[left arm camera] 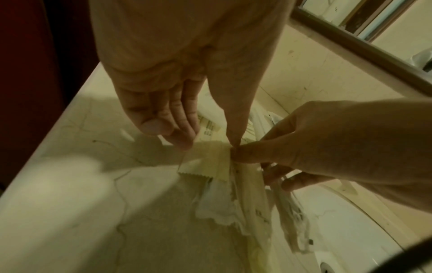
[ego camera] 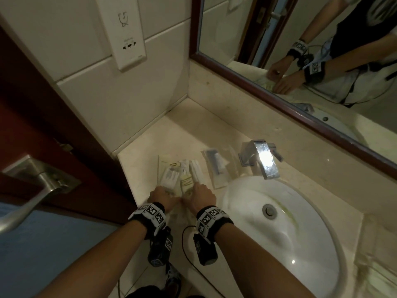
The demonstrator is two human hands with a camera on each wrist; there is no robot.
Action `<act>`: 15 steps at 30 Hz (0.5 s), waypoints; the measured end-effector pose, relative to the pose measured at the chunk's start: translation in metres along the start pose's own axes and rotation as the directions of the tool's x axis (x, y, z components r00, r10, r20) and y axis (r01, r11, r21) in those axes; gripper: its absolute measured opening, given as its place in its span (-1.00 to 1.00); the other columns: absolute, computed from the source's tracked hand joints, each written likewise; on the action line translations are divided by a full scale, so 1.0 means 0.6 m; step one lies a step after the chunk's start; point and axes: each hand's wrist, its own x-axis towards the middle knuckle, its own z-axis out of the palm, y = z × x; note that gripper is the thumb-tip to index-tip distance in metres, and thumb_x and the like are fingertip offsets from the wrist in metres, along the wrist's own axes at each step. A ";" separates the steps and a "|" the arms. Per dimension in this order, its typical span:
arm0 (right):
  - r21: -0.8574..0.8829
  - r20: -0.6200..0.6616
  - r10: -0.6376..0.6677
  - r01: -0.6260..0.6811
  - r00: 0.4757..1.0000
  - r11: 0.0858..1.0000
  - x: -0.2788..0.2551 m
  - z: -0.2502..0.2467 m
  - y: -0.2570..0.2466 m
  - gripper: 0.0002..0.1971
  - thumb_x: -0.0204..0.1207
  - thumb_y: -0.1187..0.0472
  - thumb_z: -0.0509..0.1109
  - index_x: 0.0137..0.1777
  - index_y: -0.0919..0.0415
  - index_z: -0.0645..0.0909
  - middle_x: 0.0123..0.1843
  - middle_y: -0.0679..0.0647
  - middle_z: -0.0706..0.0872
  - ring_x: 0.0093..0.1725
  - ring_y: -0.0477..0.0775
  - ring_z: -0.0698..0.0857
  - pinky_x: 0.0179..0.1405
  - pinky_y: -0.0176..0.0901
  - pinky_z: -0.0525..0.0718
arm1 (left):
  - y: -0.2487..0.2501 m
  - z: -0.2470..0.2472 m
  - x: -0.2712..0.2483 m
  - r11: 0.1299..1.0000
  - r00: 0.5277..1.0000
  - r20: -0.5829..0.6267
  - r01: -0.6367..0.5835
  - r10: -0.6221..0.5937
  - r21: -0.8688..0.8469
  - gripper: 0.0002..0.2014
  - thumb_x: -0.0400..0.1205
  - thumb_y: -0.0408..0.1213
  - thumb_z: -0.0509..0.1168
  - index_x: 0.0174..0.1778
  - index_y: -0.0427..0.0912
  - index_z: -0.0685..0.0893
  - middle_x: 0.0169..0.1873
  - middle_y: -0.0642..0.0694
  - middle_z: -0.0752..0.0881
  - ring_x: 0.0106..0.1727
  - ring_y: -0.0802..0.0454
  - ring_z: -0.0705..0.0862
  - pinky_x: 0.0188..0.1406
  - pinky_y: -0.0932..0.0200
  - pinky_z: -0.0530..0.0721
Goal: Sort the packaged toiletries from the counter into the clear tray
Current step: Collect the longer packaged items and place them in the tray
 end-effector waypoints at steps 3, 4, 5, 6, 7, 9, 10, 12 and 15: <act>0.001 0.029 0.013 -0.013 0.999 1.000 0.001 -0.002 -0.003 -0.64 0.53 0.00 0.35 0.19 0.24 0.56 0.18 0.21 0.70 0.16 0.29 0.71 0.03 0.02 0.66 | 0.001 0.006 0.001 0.999 1.000 0.012 -0.021 0.020 0.035 -0.62 0.36 -0.02 0.54 -0.09 -0.22 0.70 0.03 -0.26 0.77 0.06 -0.21 0.72 -0.05 0.10 0.65; 0.015 0.046 0.019 -0.019 0.999 1.000 0.001 -0.004 -0.003 -0.66 0.52 0.01 0.36 0.16 0.25 0.58 0.17 0.22 0.71 0.15 0.29 0.72 0.02 0.02 0.67 | 0.000 0.008 0.002 0.998 1.000 0.012 -0.027 0.027 0.052 -0.58 0.36 -0.01 0.53 -0.03 -0.25 0.71 0.04 -0.28 0.77 0.07 -0.22 0.72 -0.06 0.10 0.66; 0.034 0.064 0.027 -0.029 0.998 0.999 0.002 -0.006 -0.004 -0.69 0.52 0.02 0.37 0.11 0.25 0.59 0.15 0.22 0.71 0.13 0.29 0.72 0.00 0.01 0.68 | 0.000 0.009 0.001 0.997 0.999 0.011 -0.031 0.031 0.071 -0.54 0.37 0.00 0.53 0.03 -0.26 0.71 0.05 -0.28 0.77 0.08 -0.22 0.72 -0.07 0.10 0.65; 0.048 0.082 0.030 -0.034 0.996 0.998 0.003 -0.008 -0.003 -0.72 0.53 0.04 0.37 0.07 0.25 0.59 0.15 0.23 0.71 0.13 0.30 0.73 -0.02 0.00 0.68 | 0.000 0.011 0.000 0.995 0.999 0.008 -0.037 0.036 0.088 -0.51 0.36 0.02 0.52 0.07 -0.25 0.71 0.06 -0.26 0.77 0.09 -0.21 0.72 -0.07 0.12 0.64; 0.056 0.097 0.030 -0.035 0.995 0.998 0.004 -0.010 -0.002 -0.75 0.54 0.07 0.36 0.06 0.25 0.59 0.16 0.25 0.71 0.14 0.31 0.72 -0.02 -0.01 0.68 | 0.000 0.013 -0.001 0.994 0.999 0.003 -0.043 0.042 0.099 -0.50 0.36 0.03 0.53 0.09 -0.22 0.70 0.07 -0.23 0.77 0.10 -0.20 0.72 -0.07 0.13 0.64; 0.070 0.108 0.034 -0.042 0.994 0.997 0.004 -0.011 0.003 -0.74 0.57 0.14 0.33 0.15 0.29 0.59 0.21 0.27 0.68 0.18 0.33 0.70 0.04 0.02 0.68 | 0.001 0.018 -0.004 0.994 0.998 -0.016 -0.054 0.055 0.098 -0.48 0.33 0.05 0.54 0.10 -0.20 0.72 0.07 -0.20 0.77 0.10 -0.18 0.73 -0.08 0.16 0.64; 0.081 0.113 0.038 -0.048 0.993 0.996 0.004 -0.011 0.007 -0.73 0.58 0.16 0.31 0.18 0.31 0.58 0.23 0.28 0.67 0.20 0.33 0.69 0.07 0.02 0.67 | 0.000 0.021 -0.003 0.993 0.998 -0.029 -0.060 0.063 0.098 -0.46 0.31 0.06 0.56 0.10 -0.20 0.73 0.07 -0.20 0.78 0.09 -0.18 0.74 -0.10 0.17 0.64; 0.095 0.117 0.046 -0.058 0.992 0.994 0.003 -0.012 0.014 -0.71 0.58 0.18 0.29 0.21 0.33 0.57 0.26 0.29 0.65 0.23 0.34 0.67 0.10 0.02 0.66 | 0.001 0.025 -0.004 0.992 0.997 -0.038 -0.061 0.066 0.114 -0.41 0.27 0.07 0.57 0.14 -0.19 0.71 0.11 -0.20 0.76 0.12 -0.18 0.73 -0.04 0.15 0.66; 0.135 0.110 0.050 -0.065 0.993 0.989 0.003 -0.016 0.025 -0.71 0.55 0.13 0.34 0.14 0.34 0.56 0.23 0.31 0.63 0.20 0.33 0.66 0.00 -0.02 0.61 | 0.001 0.029 -0.006 0.987 0.997 -0.050 -0.045 0.054 0.154 -0.39 0.25 0.04 0.57 0.16 -0.14 0.63 0.17 -0.20 0.71 0.17 -0.21 0.69 0.10 0.04 0.69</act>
